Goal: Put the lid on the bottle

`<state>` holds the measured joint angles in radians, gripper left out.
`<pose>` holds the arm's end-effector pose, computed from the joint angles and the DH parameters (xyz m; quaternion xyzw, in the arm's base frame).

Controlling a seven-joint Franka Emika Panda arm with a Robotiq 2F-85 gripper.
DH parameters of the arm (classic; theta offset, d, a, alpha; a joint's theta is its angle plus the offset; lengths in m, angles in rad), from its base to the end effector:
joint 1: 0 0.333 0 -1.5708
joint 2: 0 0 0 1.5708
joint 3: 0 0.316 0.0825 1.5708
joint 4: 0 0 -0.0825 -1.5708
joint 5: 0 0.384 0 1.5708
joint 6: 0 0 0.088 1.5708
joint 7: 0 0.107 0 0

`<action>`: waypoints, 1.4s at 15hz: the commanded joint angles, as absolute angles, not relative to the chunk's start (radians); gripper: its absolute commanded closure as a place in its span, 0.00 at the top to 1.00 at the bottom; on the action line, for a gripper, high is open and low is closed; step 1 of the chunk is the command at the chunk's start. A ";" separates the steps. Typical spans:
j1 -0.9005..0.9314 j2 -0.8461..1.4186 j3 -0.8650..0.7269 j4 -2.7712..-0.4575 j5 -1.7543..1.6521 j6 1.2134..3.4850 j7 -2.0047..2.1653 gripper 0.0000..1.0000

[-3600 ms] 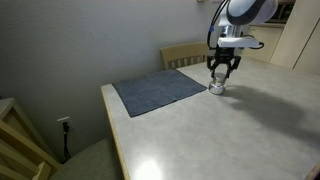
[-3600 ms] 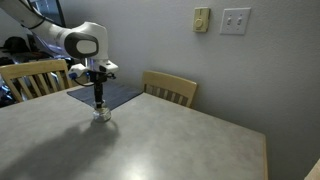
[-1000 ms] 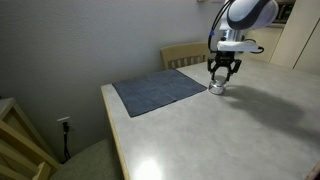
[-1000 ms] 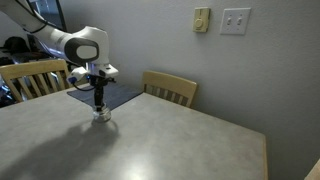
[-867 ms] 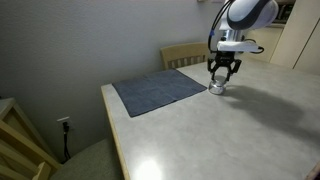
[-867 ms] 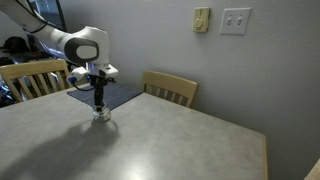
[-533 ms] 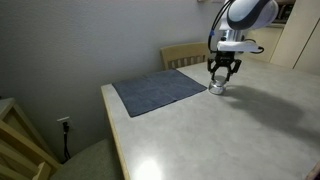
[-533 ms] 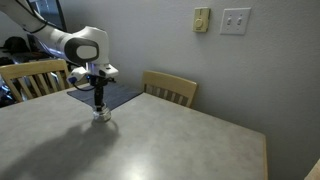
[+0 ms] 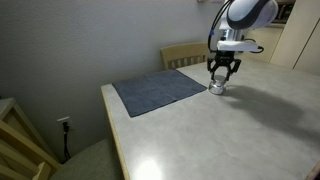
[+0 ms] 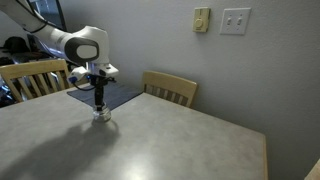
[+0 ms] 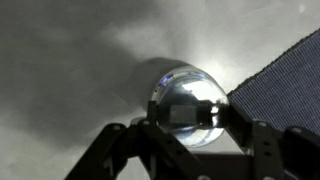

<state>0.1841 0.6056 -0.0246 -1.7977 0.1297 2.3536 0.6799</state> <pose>0.6411 0.1060 0.2063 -0.9529 0.3001 0.0377 0.0245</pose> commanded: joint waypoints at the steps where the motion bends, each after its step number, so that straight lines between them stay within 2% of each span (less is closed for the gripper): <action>1: 0.174 0.600 -0.020 -1.797 0.135 2.353 0.660 0.44; 21: 0.159 0.618 -0.010 -1.775 0.148 2.318 0.649 0.44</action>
